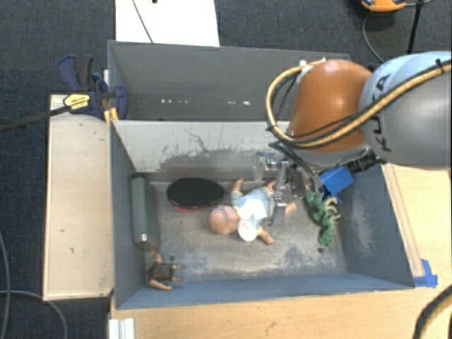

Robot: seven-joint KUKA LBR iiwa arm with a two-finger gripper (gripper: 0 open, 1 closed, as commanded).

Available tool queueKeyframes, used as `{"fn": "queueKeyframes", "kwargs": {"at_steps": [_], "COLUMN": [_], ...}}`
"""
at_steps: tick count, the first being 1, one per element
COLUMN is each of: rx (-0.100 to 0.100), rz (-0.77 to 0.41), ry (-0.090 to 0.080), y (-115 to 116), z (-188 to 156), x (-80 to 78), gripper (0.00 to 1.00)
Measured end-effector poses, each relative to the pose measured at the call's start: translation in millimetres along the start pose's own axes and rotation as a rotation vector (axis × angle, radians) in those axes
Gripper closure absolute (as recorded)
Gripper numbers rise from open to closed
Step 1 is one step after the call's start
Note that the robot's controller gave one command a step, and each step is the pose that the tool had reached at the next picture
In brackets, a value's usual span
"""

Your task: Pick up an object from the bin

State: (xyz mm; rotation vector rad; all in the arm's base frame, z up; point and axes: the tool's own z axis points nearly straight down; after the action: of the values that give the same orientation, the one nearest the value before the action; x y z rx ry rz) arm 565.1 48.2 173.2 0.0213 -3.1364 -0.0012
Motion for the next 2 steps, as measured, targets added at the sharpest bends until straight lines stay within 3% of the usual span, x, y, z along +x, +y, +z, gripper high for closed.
{"fn": "queueKeyframes", "kwargs": {"at_steps": [1, 2], "rx": [0.0, 0.0], "rz": [0.001, -0.036], "ry": [-0.008, -0.015], "y": [0, -22], "z": [-5, 49], "x": [-1.6, -12.7], "gripper": [0.0, 0.0]}}
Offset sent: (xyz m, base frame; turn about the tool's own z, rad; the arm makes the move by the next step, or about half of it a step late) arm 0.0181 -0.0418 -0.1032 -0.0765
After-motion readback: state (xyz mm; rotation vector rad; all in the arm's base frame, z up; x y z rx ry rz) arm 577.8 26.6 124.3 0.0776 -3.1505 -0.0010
